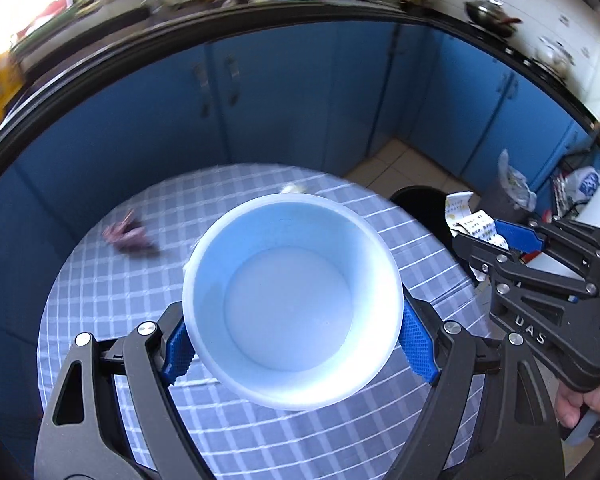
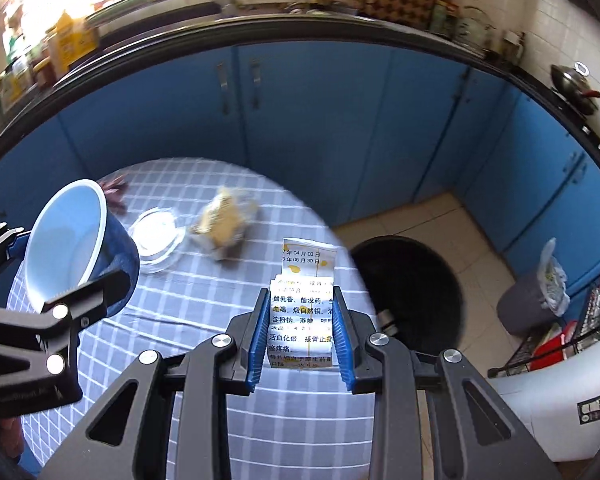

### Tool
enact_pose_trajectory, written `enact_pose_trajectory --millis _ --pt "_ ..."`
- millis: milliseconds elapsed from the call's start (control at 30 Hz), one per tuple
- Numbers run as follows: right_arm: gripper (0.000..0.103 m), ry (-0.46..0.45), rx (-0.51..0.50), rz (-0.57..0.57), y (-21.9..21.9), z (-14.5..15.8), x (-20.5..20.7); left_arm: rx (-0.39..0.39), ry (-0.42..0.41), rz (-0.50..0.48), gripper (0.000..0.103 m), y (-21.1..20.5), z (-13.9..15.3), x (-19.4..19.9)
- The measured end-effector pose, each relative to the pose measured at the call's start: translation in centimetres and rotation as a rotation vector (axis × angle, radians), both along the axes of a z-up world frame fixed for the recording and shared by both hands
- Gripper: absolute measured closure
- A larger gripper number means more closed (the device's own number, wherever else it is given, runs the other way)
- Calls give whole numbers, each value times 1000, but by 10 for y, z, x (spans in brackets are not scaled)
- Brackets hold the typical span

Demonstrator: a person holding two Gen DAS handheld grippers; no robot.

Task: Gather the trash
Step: 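Carry both items over the bin while the right tool opens to drop the white box, then open the left tool over the bin to drop the white bowl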

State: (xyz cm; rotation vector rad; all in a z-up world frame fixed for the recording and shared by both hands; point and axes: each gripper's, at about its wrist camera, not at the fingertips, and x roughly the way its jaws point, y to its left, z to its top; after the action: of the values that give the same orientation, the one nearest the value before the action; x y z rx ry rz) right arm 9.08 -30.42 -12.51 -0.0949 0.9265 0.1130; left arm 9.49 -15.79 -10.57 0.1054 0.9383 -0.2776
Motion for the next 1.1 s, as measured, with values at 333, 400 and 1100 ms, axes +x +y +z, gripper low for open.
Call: enact_pose_trajectory --millis 333,400,1100 --pt "74 -57 29 -89 -76 16 26 -2 -64 -100 21 -79 21 32" --pt "74 -66 38 -96 -85 17 31 -2 -68 -118 21 -90 23 37" --pt "31 -134 58 -403 -171 16 17 -2 -39 -260 20 -174 0 65"
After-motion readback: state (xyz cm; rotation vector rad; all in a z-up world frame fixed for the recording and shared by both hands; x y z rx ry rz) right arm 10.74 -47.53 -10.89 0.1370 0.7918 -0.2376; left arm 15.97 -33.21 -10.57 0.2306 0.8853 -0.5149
